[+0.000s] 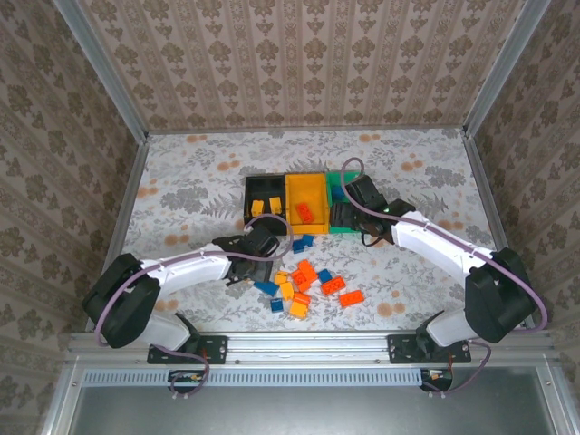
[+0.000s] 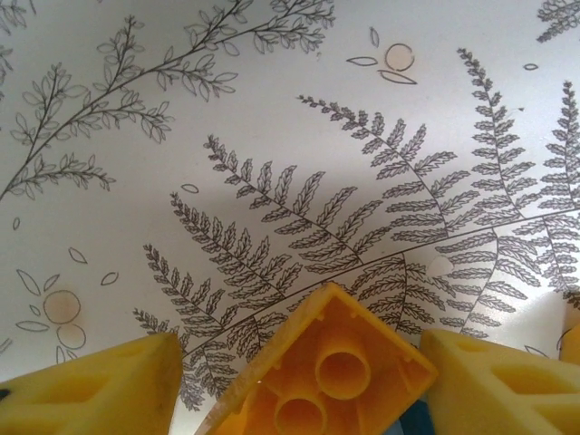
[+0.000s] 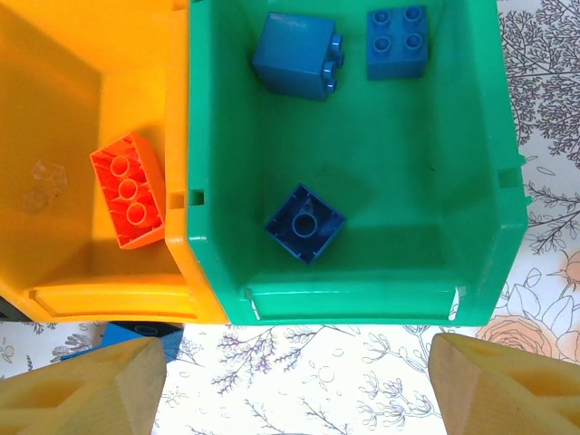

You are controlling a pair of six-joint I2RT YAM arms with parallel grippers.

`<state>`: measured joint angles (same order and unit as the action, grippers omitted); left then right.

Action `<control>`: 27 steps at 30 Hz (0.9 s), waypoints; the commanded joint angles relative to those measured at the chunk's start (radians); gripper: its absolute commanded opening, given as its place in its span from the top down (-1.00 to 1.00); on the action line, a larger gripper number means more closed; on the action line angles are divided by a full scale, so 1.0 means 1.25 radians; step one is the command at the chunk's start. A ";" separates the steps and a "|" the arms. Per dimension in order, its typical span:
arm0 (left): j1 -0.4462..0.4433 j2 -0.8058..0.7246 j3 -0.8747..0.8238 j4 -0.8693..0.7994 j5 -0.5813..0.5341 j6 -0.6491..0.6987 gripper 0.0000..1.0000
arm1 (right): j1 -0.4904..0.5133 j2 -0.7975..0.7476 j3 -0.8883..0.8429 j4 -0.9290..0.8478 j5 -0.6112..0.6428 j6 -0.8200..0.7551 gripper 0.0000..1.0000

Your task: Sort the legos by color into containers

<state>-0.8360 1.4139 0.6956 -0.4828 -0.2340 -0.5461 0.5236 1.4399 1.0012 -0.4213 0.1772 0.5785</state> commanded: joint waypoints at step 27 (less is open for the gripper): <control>0.035 -0.117 0.193 -0.099 -0.026 0.059 0.48 | -0.013 -0.066 -0.014 -0.002 0.020 0.006 -0.57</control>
<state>-0.8116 1.2778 0.8543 -0.5770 -0.2333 -0.5259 0.5133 1.3994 0.9962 -0.4225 0.1802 0.5793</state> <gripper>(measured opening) 0.308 0.786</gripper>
